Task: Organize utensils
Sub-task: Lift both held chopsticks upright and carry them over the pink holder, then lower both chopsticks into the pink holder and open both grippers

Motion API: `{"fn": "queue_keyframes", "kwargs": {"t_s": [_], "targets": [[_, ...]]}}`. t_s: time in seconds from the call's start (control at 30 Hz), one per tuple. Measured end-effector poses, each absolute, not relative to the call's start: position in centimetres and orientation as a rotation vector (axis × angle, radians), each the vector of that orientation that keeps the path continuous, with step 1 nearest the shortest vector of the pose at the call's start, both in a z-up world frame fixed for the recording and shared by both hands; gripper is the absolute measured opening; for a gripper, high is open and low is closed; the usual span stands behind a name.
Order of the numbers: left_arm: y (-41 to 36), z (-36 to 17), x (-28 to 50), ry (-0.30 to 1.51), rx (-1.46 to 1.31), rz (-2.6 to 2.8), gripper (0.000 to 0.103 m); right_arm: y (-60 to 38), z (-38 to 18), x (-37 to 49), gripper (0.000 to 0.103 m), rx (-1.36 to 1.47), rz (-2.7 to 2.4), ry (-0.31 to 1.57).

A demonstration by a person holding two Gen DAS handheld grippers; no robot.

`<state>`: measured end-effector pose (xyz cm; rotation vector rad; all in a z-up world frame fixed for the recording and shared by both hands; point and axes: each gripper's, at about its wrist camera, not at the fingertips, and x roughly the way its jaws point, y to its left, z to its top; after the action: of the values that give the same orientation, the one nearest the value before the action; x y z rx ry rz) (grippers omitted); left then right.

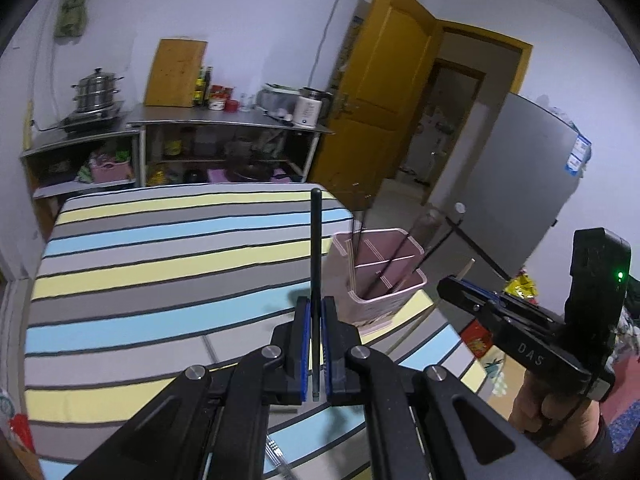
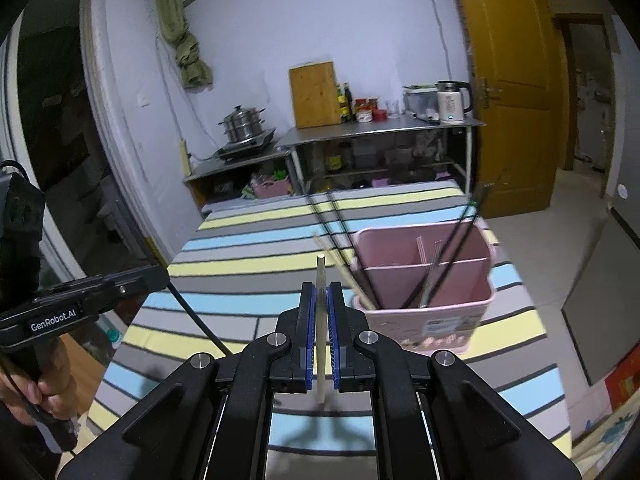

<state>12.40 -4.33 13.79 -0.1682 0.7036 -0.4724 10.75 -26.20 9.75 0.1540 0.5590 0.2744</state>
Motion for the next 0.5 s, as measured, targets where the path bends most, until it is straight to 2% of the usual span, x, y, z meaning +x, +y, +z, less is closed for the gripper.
{"fn": "queue_keyframes", "kwargs": {"t_s": [0.5], "targets": [[-10.3, 18.0, 17.2, 0.633, -0.19, -0.561, 0.005, -31.8, 14.1, 11.4, 0.006, 0.197, 0.181, 0.442]]}}
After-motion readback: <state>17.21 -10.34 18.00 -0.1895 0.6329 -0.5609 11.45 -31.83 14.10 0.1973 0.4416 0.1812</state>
